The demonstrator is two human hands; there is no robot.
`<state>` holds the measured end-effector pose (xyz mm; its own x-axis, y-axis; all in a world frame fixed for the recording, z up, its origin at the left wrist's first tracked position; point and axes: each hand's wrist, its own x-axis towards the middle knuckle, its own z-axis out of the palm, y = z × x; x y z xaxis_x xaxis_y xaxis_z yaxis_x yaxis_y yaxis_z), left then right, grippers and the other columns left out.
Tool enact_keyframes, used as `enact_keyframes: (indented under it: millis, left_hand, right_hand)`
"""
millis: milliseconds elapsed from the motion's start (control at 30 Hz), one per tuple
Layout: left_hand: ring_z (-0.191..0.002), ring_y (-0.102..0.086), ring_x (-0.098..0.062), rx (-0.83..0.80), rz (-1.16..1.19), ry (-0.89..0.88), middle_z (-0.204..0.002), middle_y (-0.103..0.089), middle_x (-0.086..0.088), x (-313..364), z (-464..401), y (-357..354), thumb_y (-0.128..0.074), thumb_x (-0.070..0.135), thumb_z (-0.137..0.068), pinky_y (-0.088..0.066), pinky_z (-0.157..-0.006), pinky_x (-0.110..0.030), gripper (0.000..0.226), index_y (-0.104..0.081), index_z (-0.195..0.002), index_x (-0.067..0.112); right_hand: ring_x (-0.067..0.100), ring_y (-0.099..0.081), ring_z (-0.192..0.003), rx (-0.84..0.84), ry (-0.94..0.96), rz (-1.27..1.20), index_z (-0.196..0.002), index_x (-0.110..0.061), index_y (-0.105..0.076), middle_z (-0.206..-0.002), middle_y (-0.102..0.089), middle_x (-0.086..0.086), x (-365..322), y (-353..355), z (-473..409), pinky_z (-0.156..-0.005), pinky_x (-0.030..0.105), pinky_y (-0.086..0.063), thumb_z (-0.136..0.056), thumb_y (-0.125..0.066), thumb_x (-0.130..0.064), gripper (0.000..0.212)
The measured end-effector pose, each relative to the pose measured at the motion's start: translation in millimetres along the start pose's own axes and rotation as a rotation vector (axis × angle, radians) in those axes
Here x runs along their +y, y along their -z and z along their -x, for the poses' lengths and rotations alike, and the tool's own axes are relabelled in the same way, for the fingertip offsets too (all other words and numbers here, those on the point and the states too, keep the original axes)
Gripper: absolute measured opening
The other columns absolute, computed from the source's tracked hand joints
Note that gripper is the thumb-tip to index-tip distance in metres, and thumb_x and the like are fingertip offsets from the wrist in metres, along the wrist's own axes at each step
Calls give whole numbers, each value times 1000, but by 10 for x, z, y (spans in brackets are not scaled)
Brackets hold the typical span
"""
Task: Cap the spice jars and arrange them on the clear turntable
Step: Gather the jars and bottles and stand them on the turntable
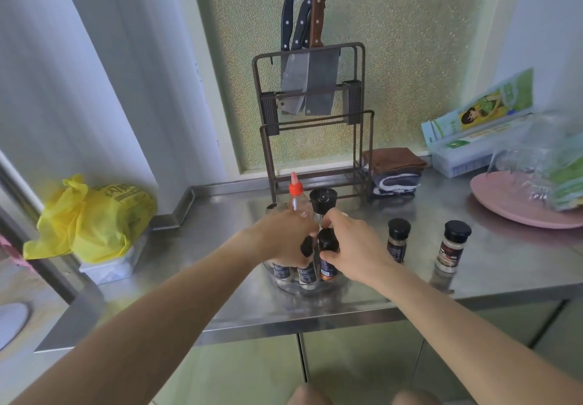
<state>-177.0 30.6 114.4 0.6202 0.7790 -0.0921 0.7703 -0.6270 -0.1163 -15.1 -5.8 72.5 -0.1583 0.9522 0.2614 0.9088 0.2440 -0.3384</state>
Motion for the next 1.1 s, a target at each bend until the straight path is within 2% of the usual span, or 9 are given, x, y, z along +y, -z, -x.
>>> enact_keyframes:
  millis: [167,300,400,500,633,767,867,1000,1100]
  left_hand:
    - [-90,-64,-23,1,58,26,-98,-71,-2,40,1,-63,-70,33,-81,-59,-79,-37,34,-63,-111,17]
    - [-84,-63,-23,41,59,37,-92,-68,-2,52,19,-82,-67,33,-82,-56,-70,-32,28,-61,-104,16]
    - [-91,-64,-24,30,49,55,-99,-69,-1,33,41,-111,-71,41,-79,-57,-79,-35,40,-59,-109,18]
    - [-103,-63,-23,43,61,70,-111,-68,2,41,90,-68,-74,56,-77,-53,-85,-33,58,-57,-120,21]
    - [-115,-59,-21,241,119,82,-129,-62,3,149,95,147,-61,67,-85,-51,-95,-38,67,-52,-135,23]
    - [-120,-57,-20,407,189,-25,-131,-57,2,467,-162,277,-62,51,-90,-50,-95,-37,54,-50,-137,26]
    - [-118,-57,-25,365,192,-97,-133,-53,-3,802,-486,208,-64,34,-89,-51,-96,-39,53,-48,-139,27]
    - [-124,-53,-33,303,161,-117,-137,-49,-11,1139,-886,-18,-61,28,-92,-53,-93,-46,54,-44,-143,28]
    - [-125,-51,-37,218,157,-91,-138,-46,-14,1255,-1060,-180,-62,23,-91,-53,-93,-49,58,-42,-146,26]
  right_hand:
    - [28,-68,-102,-16,5,3,-120,-22,-46,-119,-67,5,9,-74,29,-73,34,-47,-86,-77,-30,47]
    - [28,-67,-99,-13,11,12,-119,-24,-46,-118,-67,5,22,-76,39,-69,32,-44,-85,-78,-31,47]
    - [27,-67,-102,-17,14,2,-125,-26,-45,-124,-64,3,54,-75,64,-69,32,-45,-84,-78,-32,53]
    - [22,-67,-107,10,16,-29,-130,-29,-45,-131,-62,-1,81,-8,125,-80,33,-54,-83,-79,-35,59]
    - [5,-58,-85,86,-16,-58,-131,-31,-48,-124,-60,-10,268,267,263,-79,28,-53,-87,-75,-38,52]
    - [10,-59,-88,194,-148,37,-126,-28,-55,-118,-63,-8,748,625,348,-75,31,-47,-88,-73,-39,44]
    - [24,-63,-110,203,-263,139,-124,-24,-59,-122,-64,-1,1122,791,402,-85,36,-49,-88,-72,-34,40]
    - [32,-59,-114,113,-390,221,-129,-26,-59,-125,-62,6,1470,751,479,-91,41,-51,-86,-71,-35,46]
    - [32,-61,-110,50,-428,202,-131,-28,-55,-122,-61,6,1585,655,530,-85,41,-53,-87,-70,-36,47]
